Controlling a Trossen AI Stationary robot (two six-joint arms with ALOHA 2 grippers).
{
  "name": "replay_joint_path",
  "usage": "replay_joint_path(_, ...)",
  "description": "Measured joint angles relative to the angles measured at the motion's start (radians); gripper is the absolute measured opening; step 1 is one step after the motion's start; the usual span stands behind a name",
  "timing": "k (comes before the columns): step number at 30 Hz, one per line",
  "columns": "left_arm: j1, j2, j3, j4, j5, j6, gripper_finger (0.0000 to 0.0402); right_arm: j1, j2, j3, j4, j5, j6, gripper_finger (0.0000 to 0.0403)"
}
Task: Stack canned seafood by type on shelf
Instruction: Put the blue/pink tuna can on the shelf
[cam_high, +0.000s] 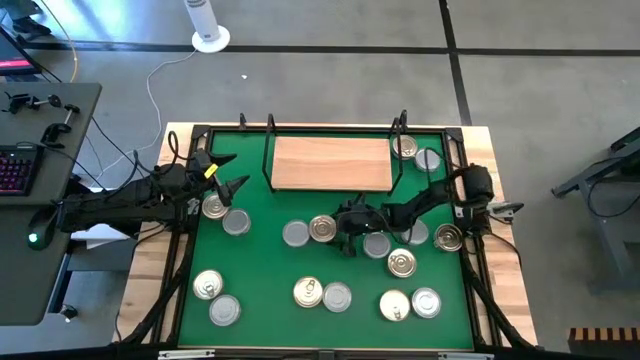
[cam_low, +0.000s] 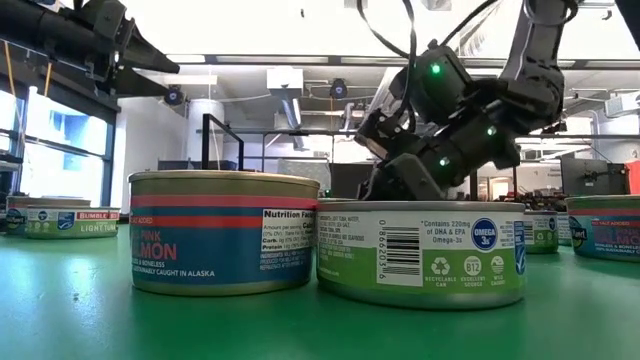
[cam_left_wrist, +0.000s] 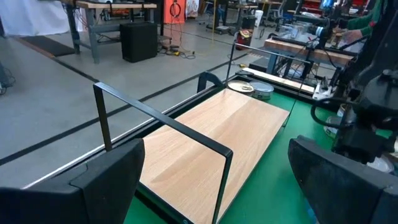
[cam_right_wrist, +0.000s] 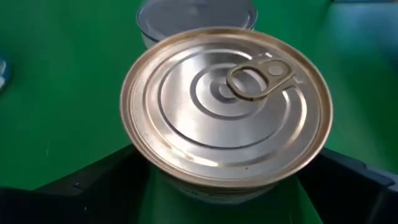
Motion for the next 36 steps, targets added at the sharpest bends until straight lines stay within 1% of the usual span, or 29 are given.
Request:
replay_joint_path(7, 0.000, 0.000, 0.000, 0.000, 0.008, -0.027, 0.0383, 0.016, 0.105, 0.000, 0.224, 0.005, 0.024, 0.0387)
replay_joint_path(13, 0.000, 0.007, 0.000, 0.003, 0.077, -0.043, 0.0383, 0.039, 0.132, 0.000, 0.322, 0.061, 0.025, 0.0387)
replay_joint_path(15, 0.000, 0.016, -0.005, 0.026, 0.106, -0.050, 0.0383, 0.040, 0.132, 0.003, 0.340, 0.064, 0.027, 0.0387)
replay_joint_path(19, 0.000, 0.029, -0.068, 0.161, 0.171, -0.032, 0.0383, 0.031, 0.132, 0.003, 0.350, 0.063, 0.063, 0.0387)
replay_joint_path(23, 0.000, 0.037, -0.115, 0.239, 0.212, -0.019, 0.0383, 0.018, 0.130, 0.004, 0.310, 0.047, 0.104, 0.0387)
replay_joint_path(25, 0.000, 0.037, -0.130, 0.251, 0.212, -0.044, 0.0383, 0.018, 0.130, 0.004, 0.276, 0.045, 0.104, 0.0387)
replay_joint_path(30, 0.000, 0.037, -0.133, 0.257, 0.210, -0.154, 0.0383, 0.019, 0.130, 0.015, 0.277, 0.034, 0.102, 0.0387)
replay_joint_path(36, 0.000, 0.047, -0.134, 0.239, 0.217, -0.144, 0.0383, 0.019, 0.130, 0.103, 0.172, 0.028, 0.041, 0.0387)
